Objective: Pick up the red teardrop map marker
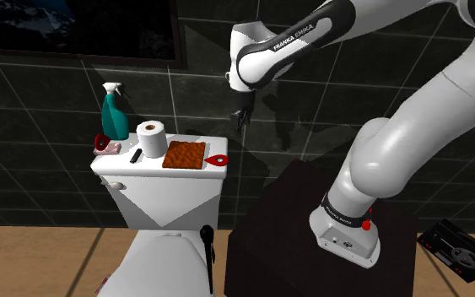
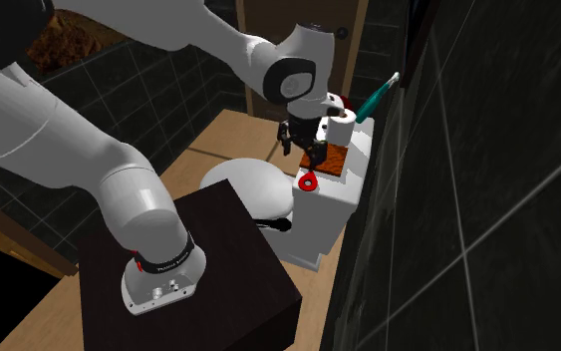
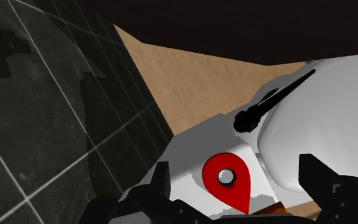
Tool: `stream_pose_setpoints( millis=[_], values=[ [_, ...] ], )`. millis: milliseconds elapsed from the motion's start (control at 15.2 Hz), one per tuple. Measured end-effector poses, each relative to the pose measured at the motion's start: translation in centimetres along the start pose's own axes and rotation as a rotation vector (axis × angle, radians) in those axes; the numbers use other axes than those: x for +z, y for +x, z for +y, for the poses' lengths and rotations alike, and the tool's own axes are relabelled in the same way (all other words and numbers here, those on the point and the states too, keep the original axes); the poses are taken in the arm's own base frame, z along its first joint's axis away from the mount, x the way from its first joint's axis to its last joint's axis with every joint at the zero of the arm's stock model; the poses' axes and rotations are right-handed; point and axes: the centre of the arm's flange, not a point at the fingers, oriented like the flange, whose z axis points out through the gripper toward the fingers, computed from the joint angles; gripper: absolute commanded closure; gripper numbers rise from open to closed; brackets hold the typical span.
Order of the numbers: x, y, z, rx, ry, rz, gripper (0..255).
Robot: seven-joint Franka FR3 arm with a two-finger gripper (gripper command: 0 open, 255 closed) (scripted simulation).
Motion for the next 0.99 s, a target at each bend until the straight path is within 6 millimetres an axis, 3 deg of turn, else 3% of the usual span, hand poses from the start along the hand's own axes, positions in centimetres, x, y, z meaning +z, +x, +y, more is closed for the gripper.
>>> stream_pose_setpoints(
  millis=[660,990],
  values=[
    [9.7,8.1,-1.7,-0.162,-0.01,0.044,0],
    [12.9,9.1,-1.8,-0.185,-0.012,0.049,0]
  ],
)
